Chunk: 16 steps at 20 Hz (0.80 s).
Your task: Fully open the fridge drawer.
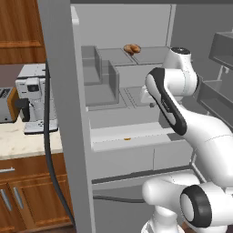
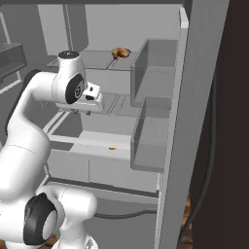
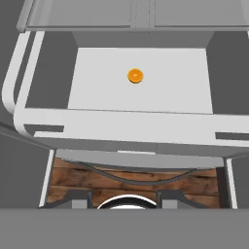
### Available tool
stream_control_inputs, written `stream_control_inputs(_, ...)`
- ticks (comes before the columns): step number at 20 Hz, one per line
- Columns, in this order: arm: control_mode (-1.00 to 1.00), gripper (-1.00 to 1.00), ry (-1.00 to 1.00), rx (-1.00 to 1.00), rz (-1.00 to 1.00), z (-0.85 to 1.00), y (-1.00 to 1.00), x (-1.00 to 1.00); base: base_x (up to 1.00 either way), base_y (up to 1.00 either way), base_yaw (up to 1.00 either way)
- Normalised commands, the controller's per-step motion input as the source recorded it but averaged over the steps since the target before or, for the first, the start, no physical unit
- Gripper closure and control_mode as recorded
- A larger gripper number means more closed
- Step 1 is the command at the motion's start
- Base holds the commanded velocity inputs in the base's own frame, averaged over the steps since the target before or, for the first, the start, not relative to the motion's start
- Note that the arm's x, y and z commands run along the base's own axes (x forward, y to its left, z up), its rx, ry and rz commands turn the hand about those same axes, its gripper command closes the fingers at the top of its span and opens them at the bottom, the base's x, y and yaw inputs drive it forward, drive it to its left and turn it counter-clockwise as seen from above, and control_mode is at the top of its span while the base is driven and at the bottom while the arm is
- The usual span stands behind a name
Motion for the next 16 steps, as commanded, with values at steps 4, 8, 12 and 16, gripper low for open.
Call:
stream_control_inputs(4,-1.0,-1.0,0.0,0.0,0.0,0.0,0.0,-0.02,0.0,0.0,0.0)
stream_control_inputs(8,-1.0,-1.0,0.0,0.0,0.0,0.0,0.0,0.0,0.0,0.0,0.0)
stream_control_inputs(12,1.0,-1.0,0.0,0.0,0.0,0.0,0.0,-0.01,-0.01,0.0,0.0)
stream_control_inputs(16,1.0,-1.0,0.0,0.0,0.0,0.0,0.0,0.0,-0.1,0.0,0.0)
